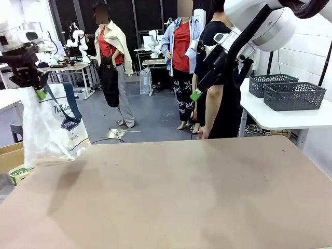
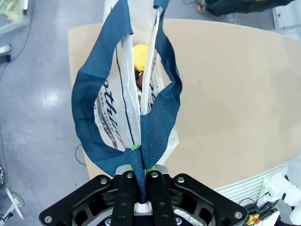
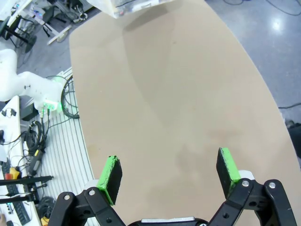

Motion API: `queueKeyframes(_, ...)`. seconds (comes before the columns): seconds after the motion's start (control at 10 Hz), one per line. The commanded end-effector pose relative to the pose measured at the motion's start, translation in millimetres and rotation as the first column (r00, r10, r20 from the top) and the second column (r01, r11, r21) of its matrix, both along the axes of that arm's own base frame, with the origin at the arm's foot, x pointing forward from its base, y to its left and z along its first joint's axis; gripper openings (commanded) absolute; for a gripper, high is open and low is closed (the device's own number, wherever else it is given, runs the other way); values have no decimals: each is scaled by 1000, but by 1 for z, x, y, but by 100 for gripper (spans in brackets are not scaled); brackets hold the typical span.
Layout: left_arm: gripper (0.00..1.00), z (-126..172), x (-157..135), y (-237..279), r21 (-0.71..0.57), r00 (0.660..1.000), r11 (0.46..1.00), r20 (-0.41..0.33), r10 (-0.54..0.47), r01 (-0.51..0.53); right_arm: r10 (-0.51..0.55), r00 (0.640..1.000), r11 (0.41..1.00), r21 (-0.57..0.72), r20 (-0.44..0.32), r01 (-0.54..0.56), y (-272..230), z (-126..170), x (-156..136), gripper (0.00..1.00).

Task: Transfer purchased items from the store into the shopping bag.
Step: Move the Reusable shopping bag to the right side of the table.

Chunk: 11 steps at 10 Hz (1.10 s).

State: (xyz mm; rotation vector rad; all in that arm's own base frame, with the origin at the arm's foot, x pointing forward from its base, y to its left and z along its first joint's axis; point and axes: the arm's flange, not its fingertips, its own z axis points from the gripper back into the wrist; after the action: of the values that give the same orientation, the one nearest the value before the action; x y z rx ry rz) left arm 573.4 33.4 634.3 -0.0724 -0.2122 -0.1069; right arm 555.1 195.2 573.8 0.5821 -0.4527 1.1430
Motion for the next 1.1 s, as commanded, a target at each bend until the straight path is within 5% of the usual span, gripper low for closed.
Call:
queueKeyframes(0.0, 0, -12, -9, 16, -12, 995, 999, 89, -51, 52, 0, 1000, 1000, -17, -8, 0, 0, 2, 0, 100)
queueKeyframes(0.4, 0, -34, -20, 50, 38, 993, 997, 96, -73, 69, 0, 1000, 1000, -17, -8, 0, 0, 2, 0, 100)
queueKeyframes(1.0, 0, -82, -47, 74, 48, 995, 995, -53, -86, 88, 0, 1000, 1000, -17, -8, 0, 0, 2, 0, 100)
